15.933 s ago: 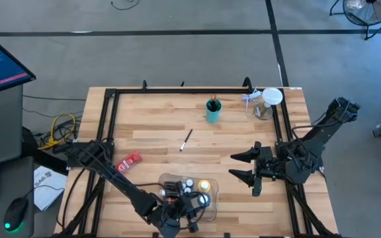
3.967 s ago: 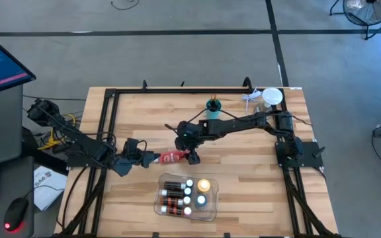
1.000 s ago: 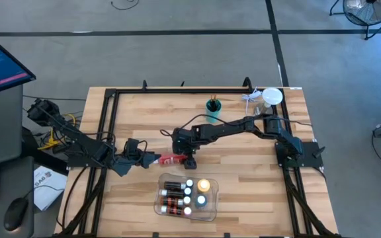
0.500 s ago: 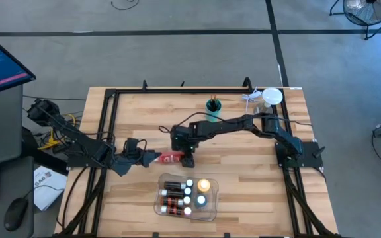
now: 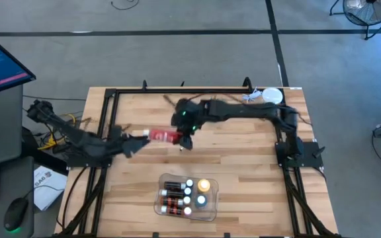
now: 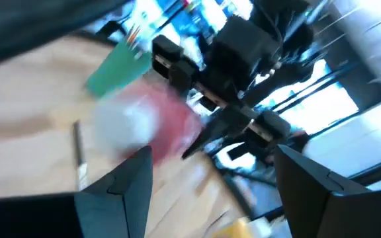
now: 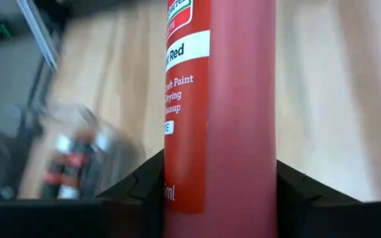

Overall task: Pick & Place Paint Supplies
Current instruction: Put the red paint bottle into the transparent bin

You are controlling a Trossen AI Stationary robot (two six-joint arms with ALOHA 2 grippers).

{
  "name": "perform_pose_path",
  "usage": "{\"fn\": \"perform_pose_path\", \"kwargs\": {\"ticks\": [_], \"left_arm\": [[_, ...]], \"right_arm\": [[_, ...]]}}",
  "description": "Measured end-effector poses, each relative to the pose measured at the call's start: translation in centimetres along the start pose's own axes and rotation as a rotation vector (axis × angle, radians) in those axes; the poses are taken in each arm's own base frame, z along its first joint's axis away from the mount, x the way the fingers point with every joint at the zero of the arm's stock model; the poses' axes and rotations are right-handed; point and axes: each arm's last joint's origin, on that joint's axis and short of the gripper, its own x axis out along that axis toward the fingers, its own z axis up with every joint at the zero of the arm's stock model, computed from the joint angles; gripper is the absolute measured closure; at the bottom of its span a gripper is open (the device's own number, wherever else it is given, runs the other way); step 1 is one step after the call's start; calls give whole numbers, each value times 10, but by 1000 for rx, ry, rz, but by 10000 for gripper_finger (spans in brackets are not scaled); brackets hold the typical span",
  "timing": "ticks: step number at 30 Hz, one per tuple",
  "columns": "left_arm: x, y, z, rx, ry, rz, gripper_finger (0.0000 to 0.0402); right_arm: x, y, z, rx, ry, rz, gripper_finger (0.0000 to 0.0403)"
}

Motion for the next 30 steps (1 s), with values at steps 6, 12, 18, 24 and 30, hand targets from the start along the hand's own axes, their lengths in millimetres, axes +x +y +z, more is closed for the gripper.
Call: {"fn": "perform_pose_path", "kwargs": {"ticks": [6, 12, 18, 24, 30], "left_arm": [[-22, -6, 37, -13, -124, -135, 183], [-36, -23, 67, 127, -211, -192, 183], [-33, -63, 86, 376, -217, -183, 183], [-16, -81, 81, 441, -208, -117, 183], [-15, -79, 89, 377, -209, -164, 183]], "right_arm": [[-61, 24, 27, 16, -213, 31, 238], [-90, 44, 39, 87, -346, 55, 238], [-96, 57, 43, 106, -411, 14, 232], [-97, 65, 48, 78, -470, 34, 238], [-95, 72, 48, 67, -475, 52, 238]]}}
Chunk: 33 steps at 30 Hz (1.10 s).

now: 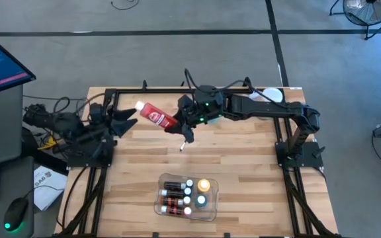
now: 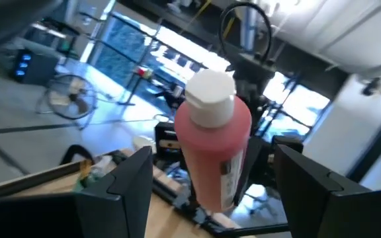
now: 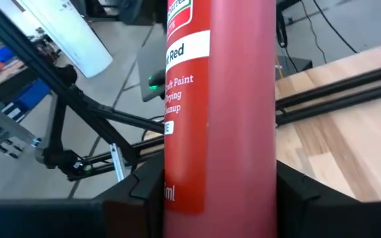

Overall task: Pick & Place Paint Supplies
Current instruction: Put the red paint bottle into the transparent bin

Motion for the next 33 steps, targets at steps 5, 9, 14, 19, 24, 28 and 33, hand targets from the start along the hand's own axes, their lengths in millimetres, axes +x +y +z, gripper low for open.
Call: {"fn": "perform_pose_path", "kwargs": {"ticks": [5, 9, 14, 19, 24, 28, 33], "left_arm": [[10, 10, -2, -37, 64, -53, 183], [21, 19, -5, -70, 141, -105, 183], [34, 26, 0, -64, 187, -169, 183], [48, 25, 6, -77, 221, -194, 183], [62, 21, 5, -97, 206, -198, 183], [64, 20, 5, -103, 182, -197, 183], [60, 19, 13, -95, 116, -201, 183]], "right_arm": [[2, 8, -1, -10, -10, 25, 238], [3, 11, -2, 5, -6, 29, 239], [3, 10, -2, 5, -9, 23, 239], [3, 10, -2, 13, -10, 19, 239], [3, 10, -2, 6, -20, -6, 239], [3, 9, -2, 4, -25, -15, 239], [3, 9, -2, 2, -25, -16, 239]]}}
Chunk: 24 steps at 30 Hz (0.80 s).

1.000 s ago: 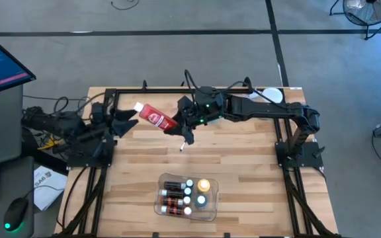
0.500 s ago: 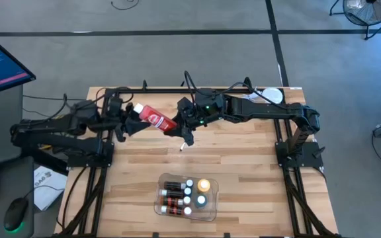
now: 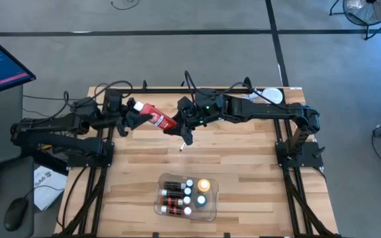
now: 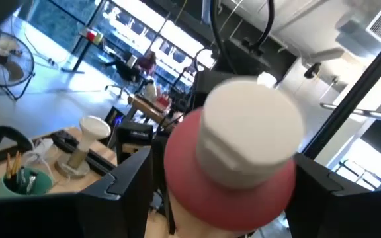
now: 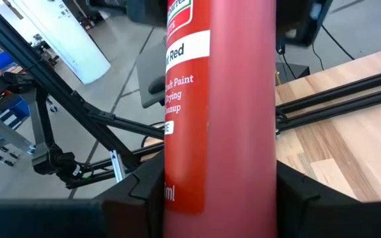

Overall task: Pick & Place Paint Supplies
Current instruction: Put the red paint bottle into the transparent bin

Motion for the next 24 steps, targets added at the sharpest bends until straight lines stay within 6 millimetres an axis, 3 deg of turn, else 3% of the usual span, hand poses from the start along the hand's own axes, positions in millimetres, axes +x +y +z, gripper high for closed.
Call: {"fn": "perform_pose_path", "kwargs": {"ticks": [16, 24], "left_arm": [[-1, 0, 0, 1, 0, 2, 189], [3, 1, -2, 2, 5, 15, 279]], "right_arm": [[0, 1, 2, -5, -21, 7, 239], [-1, -5, 4, 0, -26, -8, 239]]}}
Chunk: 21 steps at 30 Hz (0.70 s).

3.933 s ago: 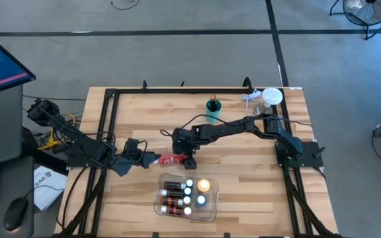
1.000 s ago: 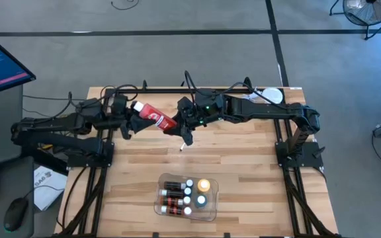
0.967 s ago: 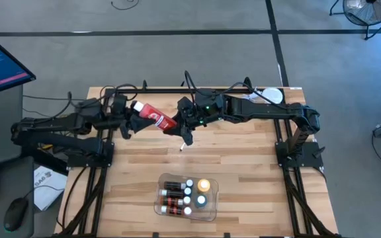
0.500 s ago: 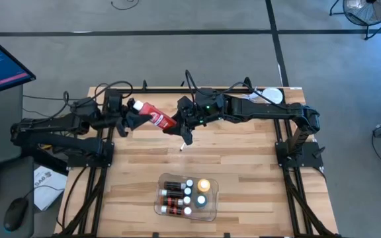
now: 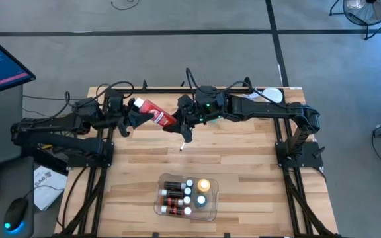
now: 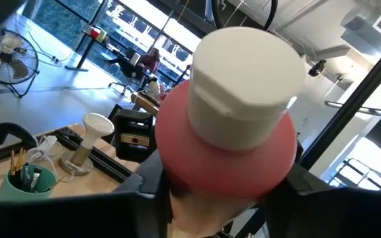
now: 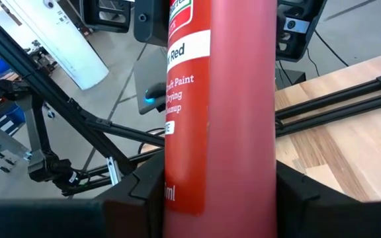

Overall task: Pick & Place Paint Supplies
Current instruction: Put the red paint bottle into the transparent bin

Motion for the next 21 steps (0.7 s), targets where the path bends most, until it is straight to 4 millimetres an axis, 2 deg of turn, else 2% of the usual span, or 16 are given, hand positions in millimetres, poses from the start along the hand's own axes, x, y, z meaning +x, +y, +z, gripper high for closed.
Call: {"fn": "perform_pose_path", "kwargs": {"ticks": [2, 11, 21], "left_arm": [[0, 0, 0, 0, -1, 0, 298], [0, -1, 2, -11, -21, -14, 304], [-2, -5, 2, -25, 20, -102, 318]], "right_arm": [[0, 0, 0, 0, -1, 0, 237], [0, 0, 1, -3, -5, 1, 215], [-8, 7, 4, -78, 9, 64, 158]]}}
